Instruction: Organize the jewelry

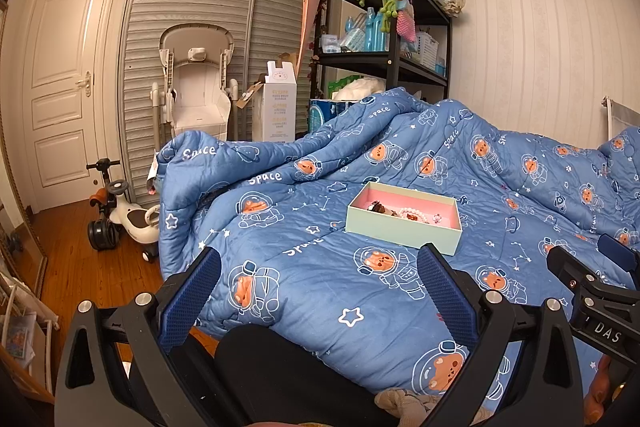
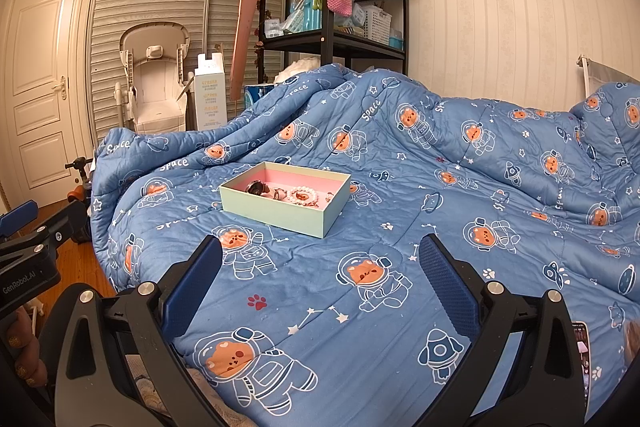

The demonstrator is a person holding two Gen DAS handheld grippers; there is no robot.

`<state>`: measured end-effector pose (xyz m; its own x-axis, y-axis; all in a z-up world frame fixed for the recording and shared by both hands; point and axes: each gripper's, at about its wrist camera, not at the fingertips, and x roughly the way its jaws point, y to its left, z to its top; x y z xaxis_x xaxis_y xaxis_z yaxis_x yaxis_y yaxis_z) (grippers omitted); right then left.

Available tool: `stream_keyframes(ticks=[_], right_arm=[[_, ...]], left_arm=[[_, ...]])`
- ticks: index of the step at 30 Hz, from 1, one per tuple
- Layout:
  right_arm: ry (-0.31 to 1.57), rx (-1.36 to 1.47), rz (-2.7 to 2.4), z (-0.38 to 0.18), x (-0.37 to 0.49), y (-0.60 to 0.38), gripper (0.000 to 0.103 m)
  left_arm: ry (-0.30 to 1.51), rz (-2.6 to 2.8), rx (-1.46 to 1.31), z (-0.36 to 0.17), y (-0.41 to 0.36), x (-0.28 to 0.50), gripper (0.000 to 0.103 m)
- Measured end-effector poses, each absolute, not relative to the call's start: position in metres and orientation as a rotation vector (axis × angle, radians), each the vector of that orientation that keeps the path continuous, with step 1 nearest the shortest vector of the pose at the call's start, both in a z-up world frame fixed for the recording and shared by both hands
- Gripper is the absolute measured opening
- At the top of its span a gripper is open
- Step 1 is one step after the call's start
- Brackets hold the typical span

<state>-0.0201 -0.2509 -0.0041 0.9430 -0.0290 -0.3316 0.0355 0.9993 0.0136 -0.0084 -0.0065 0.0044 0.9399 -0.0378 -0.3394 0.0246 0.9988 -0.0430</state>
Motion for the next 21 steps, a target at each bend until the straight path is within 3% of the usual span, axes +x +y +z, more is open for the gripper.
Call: stream_keyframes(ticks=[21], right_arm=[[0.339, 0.019, -0.032, -0.0041, -0.0188, -0.2498, 0.097]], left_arm=[[0.336, -0.038, -0.045, 0.0020, -0.0089, -0.0099, 0.097]])
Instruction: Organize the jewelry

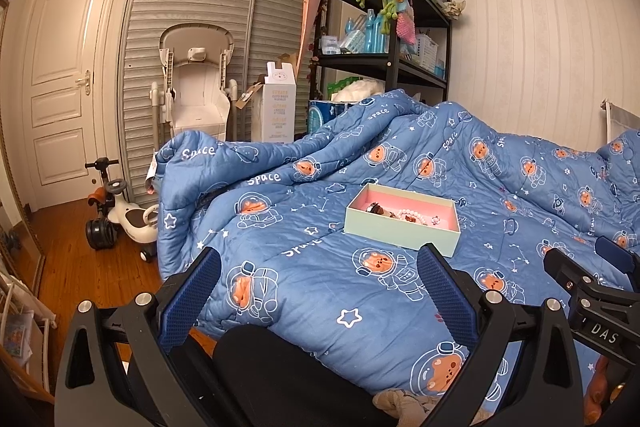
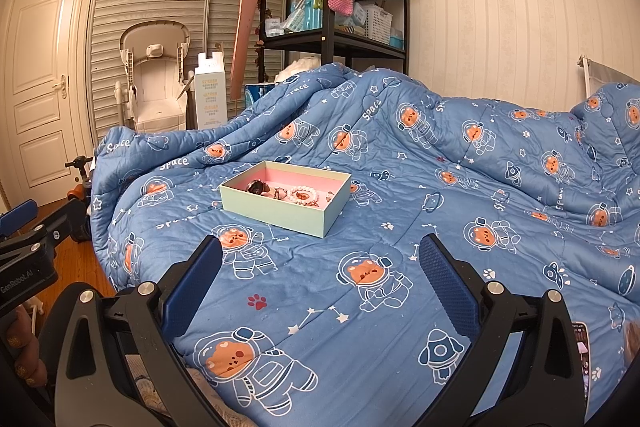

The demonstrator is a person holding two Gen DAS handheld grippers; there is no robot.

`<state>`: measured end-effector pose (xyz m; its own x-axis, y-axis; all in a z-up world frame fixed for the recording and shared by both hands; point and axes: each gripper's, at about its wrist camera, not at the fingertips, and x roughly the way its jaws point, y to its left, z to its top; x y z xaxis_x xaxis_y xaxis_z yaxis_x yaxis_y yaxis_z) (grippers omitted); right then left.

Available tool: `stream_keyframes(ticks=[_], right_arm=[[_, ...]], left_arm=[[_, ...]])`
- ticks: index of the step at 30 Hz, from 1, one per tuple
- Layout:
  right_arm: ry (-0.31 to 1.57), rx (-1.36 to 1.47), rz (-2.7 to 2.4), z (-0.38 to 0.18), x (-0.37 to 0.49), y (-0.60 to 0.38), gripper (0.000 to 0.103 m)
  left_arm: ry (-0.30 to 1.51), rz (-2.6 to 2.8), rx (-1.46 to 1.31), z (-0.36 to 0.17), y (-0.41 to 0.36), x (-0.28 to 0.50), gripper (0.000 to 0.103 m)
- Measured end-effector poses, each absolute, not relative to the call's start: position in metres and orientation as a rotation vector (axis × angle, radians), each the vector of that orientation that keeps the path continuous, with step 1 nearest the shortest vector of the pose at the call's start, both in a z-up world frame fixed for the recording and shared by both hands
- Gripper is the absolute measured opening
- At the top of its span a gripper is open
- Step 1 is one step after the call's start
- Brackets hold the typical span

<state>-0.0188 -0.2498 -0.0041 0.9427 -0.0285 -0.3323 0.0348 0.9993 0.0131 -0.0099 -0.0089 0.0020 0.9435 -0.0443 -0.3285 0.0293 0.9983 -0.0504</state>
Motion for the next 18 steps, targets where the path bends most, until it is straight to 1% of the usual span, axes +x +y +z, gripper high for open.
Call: stream_keyframes(ticks=[18], right_arm=[[0.339, 0.019, -0.032, -0.0037, -0.0185, -0.2500, 0.097]], left_arm=[[0.347, -0.036, -0.045, 0.0015, -0.0091, -0.0081, 0.097]])
